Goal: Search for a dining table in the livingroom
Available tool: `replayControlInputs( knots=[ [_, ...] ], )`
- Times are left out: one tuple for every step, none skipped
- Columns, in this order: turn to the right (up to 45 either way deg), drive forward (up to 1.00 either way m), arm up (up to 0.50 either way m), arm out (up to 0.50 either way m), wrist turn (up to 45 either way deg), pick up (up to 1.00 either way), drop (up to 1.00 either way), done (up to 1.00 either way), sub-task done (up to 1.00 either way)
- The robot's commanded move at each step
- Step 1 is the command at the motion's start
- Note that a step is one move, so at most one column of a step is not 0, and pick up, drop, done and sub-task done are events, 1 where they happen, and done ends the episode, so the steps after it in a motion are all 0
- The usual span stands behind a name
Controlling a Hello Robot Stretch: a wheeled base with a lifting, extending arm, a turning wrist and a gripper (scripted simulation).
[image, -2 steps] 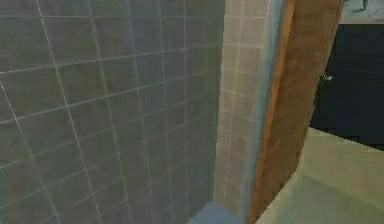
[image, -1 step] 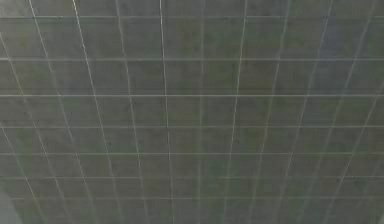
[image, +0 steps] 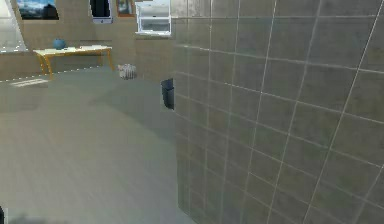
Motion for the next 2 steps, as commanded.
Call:
replayControlInputs(
  knots=[
    [0.0,0.40,0.00,0.00,0.0,0.00,0.00,0.00,0.00],
    [-42.0,0.00,0.00,0.00,0.0,0.00,0.00,0.00,0.00]
  ],
)
